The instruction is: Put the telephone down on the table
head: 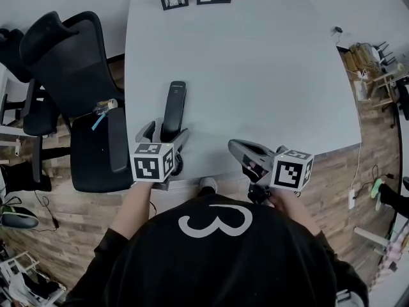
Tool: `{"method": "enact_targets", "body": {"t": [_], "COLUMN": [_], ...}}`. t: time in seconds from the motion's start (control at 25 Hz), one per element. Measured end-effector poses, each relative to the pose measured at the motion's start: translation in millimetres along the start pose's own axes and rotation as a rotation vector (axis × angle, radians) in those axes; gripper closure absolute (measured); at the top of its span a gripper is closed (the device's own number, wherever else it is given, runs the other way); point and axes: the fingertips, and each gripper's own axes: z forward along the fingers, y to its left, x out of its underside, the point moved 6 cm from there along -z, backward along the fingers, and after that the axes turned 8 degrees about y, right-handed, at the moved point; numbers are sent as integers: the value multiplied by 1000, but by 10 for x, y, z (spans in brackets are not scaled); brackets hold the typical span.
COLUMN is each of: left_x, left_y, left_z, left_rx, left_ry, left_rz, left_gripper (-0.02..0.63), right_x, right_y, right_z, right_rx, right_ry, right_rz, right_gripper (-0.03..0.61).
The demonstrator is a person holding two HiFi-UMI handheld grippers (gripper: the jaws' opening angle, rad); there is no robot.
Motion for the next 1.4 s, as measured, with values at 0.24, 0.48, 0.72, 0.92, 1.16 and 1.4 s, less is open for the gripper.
{"method": "enact_targets", "body": {"t": [0.24,0.48,0.72,0.92,1.16,1.4], "left_x": [-117,-127,110,455,944,1222], "left_y": [-120,-478,-708,-750,-853,-865], "left_z": [-669,-1596,-2498,-2964,-3213,-3390], "left_rx": [200,440,550,507,565,624], "left_ry": [-97,-169,-258,-344,-308,-332], "left_rz": [-46,35,86,130,156,114], "left_gripper": [186,187,323,566,602,601], "right_x": [100,272,574,960,1391,1789], "right_y": [387,952,1540,1903,2260,2387], "right_z": [-52,-81,-115,-159,-195,-185], "right_rx": [5,-65,-110,-123,-141,-123], "right_ry": [-43,-77,-116,-145,-161,-152], "right_rz": [-69,-142,-224,-273,-310,-326], "right_gripper": [569,569,569,569,569,569]}}
